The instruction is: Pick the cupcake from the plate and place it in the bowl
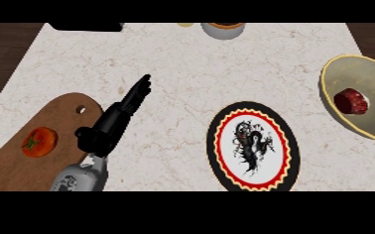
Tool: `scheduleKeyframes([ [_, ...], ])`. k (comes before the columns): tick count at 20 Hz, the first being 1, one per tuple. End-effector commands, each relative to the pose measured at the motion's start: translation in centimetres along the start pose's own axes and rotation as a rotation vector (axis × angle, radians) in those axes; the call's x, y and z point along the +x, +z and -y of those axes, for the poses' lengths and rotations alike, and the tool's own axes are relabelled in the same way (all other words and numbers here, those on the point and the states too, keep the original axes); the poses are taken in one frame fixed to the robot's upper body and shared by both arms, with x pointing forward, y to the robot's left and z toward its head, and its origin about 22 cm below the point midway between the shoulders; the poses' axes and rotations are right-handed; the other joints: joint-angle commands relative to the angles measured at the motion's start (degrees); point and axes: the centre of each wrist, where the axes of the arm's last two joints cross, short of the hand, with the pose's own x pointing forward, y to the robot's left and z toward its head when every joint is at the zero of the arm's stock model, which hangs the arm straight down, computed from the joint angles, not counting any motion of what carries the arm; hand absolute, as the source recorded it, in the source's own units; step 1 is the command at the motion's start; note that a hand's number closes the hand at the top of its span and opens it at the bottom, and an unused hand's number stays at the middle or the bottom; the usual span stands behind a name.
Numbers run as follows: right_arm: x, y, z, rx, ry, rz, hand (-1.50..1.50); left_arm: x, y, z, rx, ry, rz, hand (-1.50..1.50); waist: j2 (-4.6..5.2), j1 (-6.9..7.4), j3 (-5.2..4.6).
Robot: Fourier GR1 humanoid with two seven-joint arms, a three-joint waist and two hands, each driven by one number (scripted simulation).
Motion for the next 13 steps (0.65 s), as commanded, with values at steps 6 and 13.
scheduleKeyframes([
  [6,-1.3,5.6,6.1,-0.118,-0.116,-0.023,-1.50,0.3,0.0,-2.1,0.001,-0.004,0.003,0.00,0.74,0.33,0.38],
  [13,-2.2,7.8,7.3,-0.092,-0.141,-0.025,-1.50,0.4,0.2,-0.2,-0.005,0.014,0.012,0.00,0.79,0.39,0.78],
])
